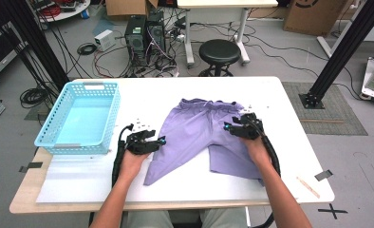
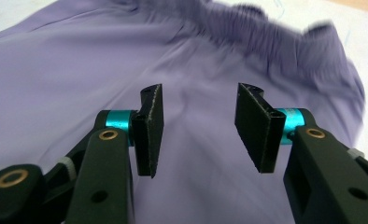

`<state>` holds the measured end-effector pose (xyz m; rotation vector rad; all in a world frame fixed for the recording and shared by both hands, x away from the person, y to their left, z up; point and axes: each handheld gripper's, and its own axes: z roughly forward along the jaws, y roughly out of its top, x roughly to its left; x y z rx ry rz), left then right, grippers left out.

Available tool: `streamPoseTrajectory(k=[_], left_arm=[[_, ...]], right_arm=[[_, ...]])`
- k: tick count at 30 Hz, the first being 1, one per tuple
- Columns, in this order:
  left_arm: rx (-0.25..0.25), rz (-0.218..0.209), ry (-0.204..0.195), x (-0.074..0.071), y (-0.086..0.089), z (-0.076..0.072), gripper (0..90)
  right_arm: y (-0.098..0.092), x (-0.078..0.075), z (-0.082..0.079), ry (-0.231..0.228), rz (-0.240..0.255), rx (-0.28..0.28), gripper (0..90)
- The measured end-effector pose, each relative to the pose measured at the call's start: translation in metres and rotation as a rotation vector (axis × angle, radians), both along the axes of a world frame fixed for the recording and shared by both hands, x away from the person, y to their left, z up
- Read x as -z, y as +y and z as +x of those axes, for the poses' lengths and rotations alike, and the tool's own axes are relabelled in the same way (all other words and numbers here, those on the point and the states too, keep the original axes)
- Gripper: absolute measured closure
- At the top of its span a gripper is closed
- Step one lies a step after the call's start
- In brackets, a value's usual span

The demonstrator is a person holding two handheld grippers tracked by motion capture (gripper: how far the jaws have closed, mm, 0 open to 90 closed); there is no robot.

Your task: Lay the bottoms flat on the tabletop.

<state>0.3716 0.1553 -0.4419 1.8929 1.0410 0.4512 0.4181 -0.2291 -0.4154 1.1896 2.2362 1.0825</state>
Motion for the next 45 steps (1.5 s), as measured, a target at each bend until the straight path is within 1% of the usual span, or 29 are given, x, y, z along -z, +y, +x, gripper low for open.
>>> streamPoseTrajectory(k=[4, 5, 7, 9, 12, 14, 15, 16, 17, 18, 19, 21, 23, 25, 27, 28, 30, 31, 33, 34, 35, 36, 38, 40, 41, 42, 43, 44, 45], left_arm=[[0.010, -0.017, 0.003, -0.001, 0.000, 0.005, 47.0], [0.014, -0.020, 0.003, 0.000, 0.001, 0.005, 47.0], [0.021, -0.025, 0.019, 0.002, 0.001, 0.007, 47.0], [0.027, -0.021, 0.032, 0.003, 0.000, 0.008, 47.0], [0.042, -0.008, 0.034, 0.002, -0.003, 0.006, 46.9], [0.049, 0.000, 0.032, 0.001, -0.003, 0.004, 47.0], [0.050, 0.002, 0.031, 0.001, -0.003, 0.004, 46.9], [0.048, 0.001, 0.034, 0.001, -0.003, 0.004, 46.9], [0.053, -0.002, 0.040, 0.002, -0.003, 0.004, 46.8], [0.061, 0.006, 0.043, 0.003, -0.003, 0.005, 46.7], [0.065, 0.008, 0.048, 0.004, -0.004, 0.005, 46.7], [0.078, 0.014, 0.050, 0.005, -0.007, 0.005, 46.6], [0.086, 0.019, 0.049, 0.006, -0.010, 0.006, 46.6], [0.093, 0.045, 0.057, 0.008, -0.013, 0.006, 46.6], [0.111, 0.056, 0.059, 0.008, -0.016, 0.006, 46.6], [0.130, 0.055, 0.061, 0.008, -0.017, 0.006, 46.6], [0.145, 0.067, 0.062, 0.008, -0.018, 0.006, 48.5], [0.149, 0.078, 0.071, 0.008, -0.019, 0.006, 52.0], [0.150, 0.129, 0.047, 0.008, -0.024, 0.004, 64.4], [0.174, 0.131, 0.045, 0.008, -0.025, 0.003, 72.4], [0.179, 0.142, 0.040, 0.008, -0.026, 0.002, 81.7], [0.178, 0.145, 0.043, 0.007, -0.026, 0.002, 87.9], [0.170, 0.144, 0.045, 0.006, -0.025, 0.004, 88.6], [0.136, 0.138, 0.035, 0.006, -0.022, 0.005, 88.8], [0.112, 0.136, 0.029, 0.005, -0.020, 0.007, 88.9], [0.091, 0.133, 0.023, 0.004, -0.017, 0.009, 88.9], [0.069, 0.130, 0.015, 0.002, -0.014, 0.011, 88.9], [0.044, 0.119, 0.006, 0.000, -0.012, 0.013, 88.9], [0.014, 0.110, -0.006, -0.002, -0.009, 0.016, 89.0]], right_arm=[[0.020, 0.005, 0.038, 0.008, -0.036, 0.030, 52.3], [0.024, 0.006, 0.047, 0.016, -0.054, 0.035, 52.9], [0.030, 0.010, 0.064, 0.020, -0.090, 0.047, 54.3], [0.034, 0.012, 0.080, 0.024, -0.109, 0.071, 54.3], [0.040, 0.013, 0.100, -0.006, -0.139, 0.111, 55.2], [0.046, 0.012, 0.111, -0.055, -0.187, 0.158, 55.2], [0.048, 0.011, 0.115, -0.063, -0.206, 0.182, 55.2], [0.049, 0.010, 0.117, -0.063, -0.202, 0.204, 55.1], [0.047, 0.008, 0.117, -0.061, -0.172, 0.216, 54.4], [0.045, 0.006, 0.116, -0.049, -0.125, 0.220, 53.3], [0.043, 0.004, 0.114, -0.027, -0.090, 0.207, 51.6], [0.039, -0.001, 0.107, 0.004, -0.073, 0.169, 50.4], [0.031, -0.005, 0.095, -0.023, -0.057, 0.143, 50.4], [0.022, -0.009, 0.081, -0.029, -0.030, 0.135, 50.4], [0.013, -0.010, 0.066, -0.036, -0.039, 0.124, 50.4], [0.008, -0.010, 0.059, -0.029, -0.039, 0.111, 50.3], [-0.001, -0.008, 0.044, -0.006, -0.048, 0.103, 48.3], [-0.005, -0.007, 0.037, 0.007, -0.061, 0.098, 47.6], [-0.015, -0.002, 0.022, 0.036, -0.061, 0.093, 47.6], [-0.019, 0.001, 0.015, 0.056, -0.059, 0.089, 47.6], [-0.024, 0.005, 0.009, 0.070, -0.078, 0.098, 47.9], [-0.028, 0.008, 0.004, 0.076, -0.095, 0.111, 49.1], [-0.036, 0.015, -0.001, 0.082, -0.113, 0.135, 53.7], [-0.042, 0.021, 0.003, 0.111, -0.133, 0.137, 61.6], [-0.044, 0.024, 0.007, 0.125, -0.139, 0.136, 67.4], [-0.045, 0.025, 0.009, 0.105, -0.137, 0.131, 79.5], [-0.045, 0.025, 0.011, 0.091, -0.152, 0.135, 89.7], [-0.045, 0.024, 0.014, 0.089, -0.161, 0.117, 90.0], [-0.045, 0.023, 0.018, 0.087, -0.160, 0.123, 90.0]])
